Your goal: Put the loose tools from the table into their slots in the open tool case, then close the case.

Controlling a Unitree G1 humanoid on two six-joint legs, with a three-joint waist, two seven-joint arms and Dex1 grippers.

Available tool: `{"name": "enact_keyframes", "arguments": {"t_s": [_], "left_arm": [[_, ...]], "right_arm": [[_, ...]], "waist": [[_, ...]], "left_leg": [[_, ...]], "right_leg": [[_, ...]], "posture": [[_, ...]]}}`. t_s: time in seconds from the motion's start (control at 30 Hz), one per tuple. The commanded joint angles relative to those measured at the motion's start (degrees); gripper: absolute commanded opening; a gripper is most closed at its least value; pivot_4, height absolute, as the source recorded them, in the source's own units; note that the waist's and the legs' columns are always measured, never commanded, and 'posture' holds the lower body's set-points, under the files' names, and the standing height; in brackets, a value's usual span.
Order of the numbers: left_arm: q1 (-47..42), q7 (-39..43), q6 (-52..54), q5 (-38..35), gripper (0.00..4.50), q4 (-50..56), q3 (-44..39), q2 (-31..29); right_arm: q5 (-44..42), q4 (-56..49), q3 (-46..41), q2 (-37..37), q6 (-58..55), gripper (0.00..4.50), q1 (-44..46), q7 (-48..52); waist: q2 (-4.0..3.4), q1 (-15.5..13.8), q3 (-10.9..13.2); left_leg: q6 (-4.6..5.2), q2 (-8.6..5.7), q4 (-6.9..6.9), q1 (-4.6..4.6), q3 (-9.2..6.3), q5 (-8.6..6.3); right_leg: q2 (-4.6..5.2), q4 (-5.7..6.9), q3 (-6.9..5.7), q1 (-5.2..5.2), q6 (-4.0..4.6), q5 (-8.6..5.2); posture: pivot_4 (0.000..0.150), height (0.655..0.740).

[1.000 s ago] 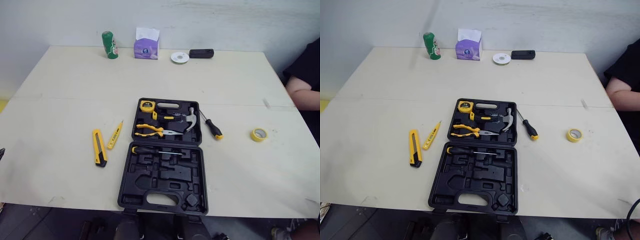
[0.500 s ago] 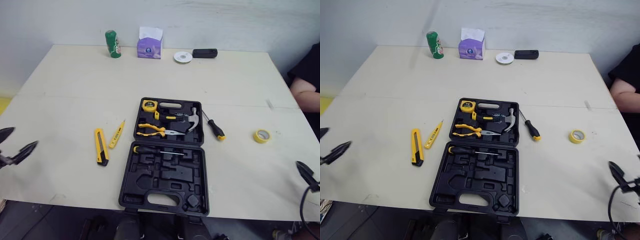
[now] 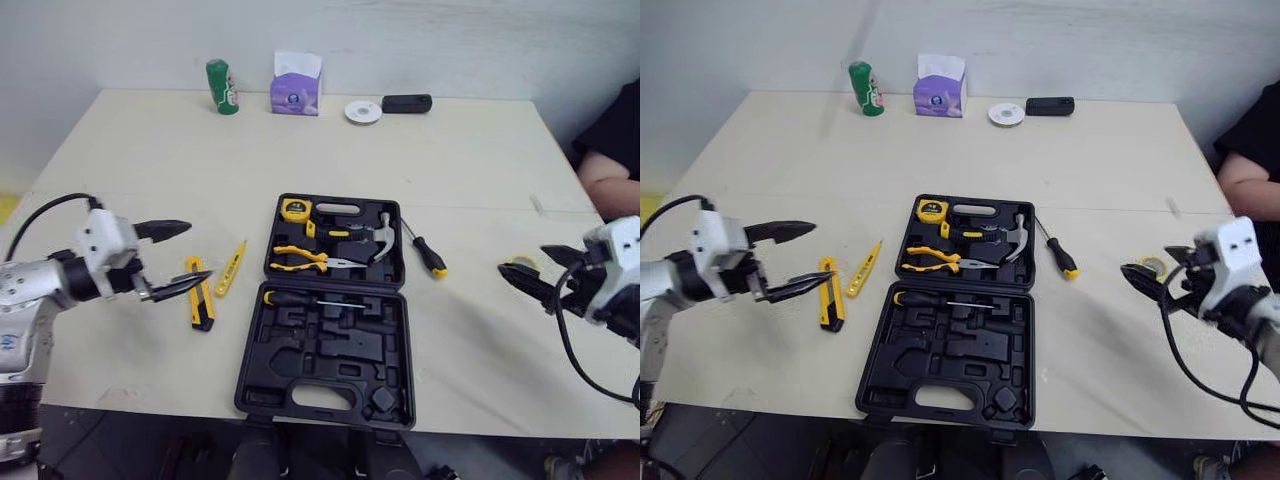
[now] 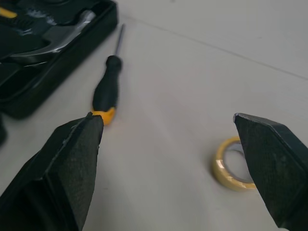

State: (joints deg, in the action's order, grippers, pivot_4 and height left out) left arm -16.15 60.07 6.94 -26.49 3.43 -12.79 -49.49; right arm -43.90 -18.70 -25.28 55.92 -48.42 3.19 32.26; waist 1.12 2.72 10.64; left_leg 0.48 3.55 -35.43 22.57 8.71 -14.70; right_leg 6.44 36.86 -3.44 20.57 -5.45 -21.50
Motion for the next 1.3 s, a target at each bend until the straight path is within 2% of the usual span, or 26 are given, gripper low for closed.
{"name": "enact_keyframes", "arguments": {"t_s": [0.03, 0.17, 0.37, 0.53, 0.67, 1.0, 1.1, 1.27, 1.3], "left_arm": [[-4.3, -3.7, 6.2, -3.6, 4.47, 10.3, 1.8, 1.5], [-6.2, -7.4, 13.6, -8.1, 4.47, 17.0, 3.0, 4.4], [-5.3, -9.6, 20.4, -12.0, 4.47, 22.5, 4.6, 6.5], [-4.9, -9.4, 24.0, -14.6, 4.47, 24.5, 4.0, 6.0], [-4.7, -9.4, 26.9, -15.6, 4.47, 26.2, 4.9, 5.4], [-3.5, -10.0, 29.0, -16.4, 4.47, 28.2, 3.6, 5.2], [-2.0, -8.7, 28.5, -15.6, 4.5, 27.4, 3.3, 4.1], [0.1, -7.6, 28.8, -16.5, 4.5, 27.8, 3.2, 3.3], [0.6, -7.3, 28.8, -16.5, 4.5, 27.9, 3.3, 3.1]], "right_arm": [[-2.4, -2.3, 3.7, 3.3, -10.0, 4.5, 5.5, -1.6], [-1.5, -1.3, 11.4, 3.7, -16.9, 4.5, 15.0, -2.4], [6.3, 4.6, 23.6, 0.0, -17.2, 4.5, 24.4, -3.1], [8.0, 8.5, 26.3, -3.2, -20.3, 4.5, 28.2, -2.6], [12.2, 12.1, 28.3, -5.2, -17.4, 4.5, 30.4, -2.8], [18.0, 13.8, 31.1, -9.6, -17.4, 4.5, 31.3, -3.6], [19.7, 14.3, 30.1, -12.0, -16.8, 3.68, 31.0, -5.4], [21.1, 14.3, 28.3, -14.8, -16.8, 1.23, 30.4, -6.7], [21.3, 14.2, 28.0, -15.3, -16.8, 1.01, 30.3, -7.0]], "waist": [[0.04, -0.5, 0.0], [0.04, -0.9, 0.0], [0.14, -1.1, 0.1], [0.15, -1.2, 0.1], [0.15, -1.1, 0.1], [0.16, -1.0, 0.1], [0.19, -0.9, 0.1], [0.23, -1.0, 0.1], [0.23, -0.9, 0.1]], "left_leg": [[0.02, 0.0, -0.07, 0.08, -0.02, 0.01], [-0.24, 0.03, -0.62, 0.68, -0.09, 0.17], [-0.28, 0.06, -0.7, 0.73, -0.06, 0.27], [-0.31, 0.05, -0.71, 0.76, -0.04, 0.3], [-0.31, 0.06, -0.74, 0.77, -0.02, 0.32], [-0.34, 0.07, -0.77, 0.75, 0.08, 0.34], [-0.34, 0.09, -0.81, 0.72, 0.1, 0.35], [-0.41, 0.16, -0.79, 0.73, 0.13, 0.39], [-0.41, 0.17, -0.78, 0.73, 0.14, 0.39]], "right_leg": [[0.0, 0.0, -0.01, 0.03, 0.0, 0.0], [-0.02, 0.18, -0.01, 0.41, -0.06, 0.03], [-0.16, 0.25, 0.06, 0.51, -0.09, 0.05], [-0.18, 0.26, 0.07, 0.54, -0.09, 0.05], [-0.22, 0.29, 0.09, 0.57, -0.1, 0.05], [-0.28, 0.45, 0.27, 0.66, -0.09, 0.05], [-0.32, 0.52, 0.36, 0.68, -0.09, 0.05], [-0.69, 0.55, 0.52, 0.76, -0.07, 0.06], [-0.69, 0.55, 0.55, 0.76, -0.07, 0.06]], "posture": [[0.15, 0.74], [0.15, 0.74], [0.15, 0.74], [0.15, 0.74], [0.15, 0.74], [0.15, 0.74], [0.15, 0.74], [0.15, 0.74], [0.15, 0.74]]}}
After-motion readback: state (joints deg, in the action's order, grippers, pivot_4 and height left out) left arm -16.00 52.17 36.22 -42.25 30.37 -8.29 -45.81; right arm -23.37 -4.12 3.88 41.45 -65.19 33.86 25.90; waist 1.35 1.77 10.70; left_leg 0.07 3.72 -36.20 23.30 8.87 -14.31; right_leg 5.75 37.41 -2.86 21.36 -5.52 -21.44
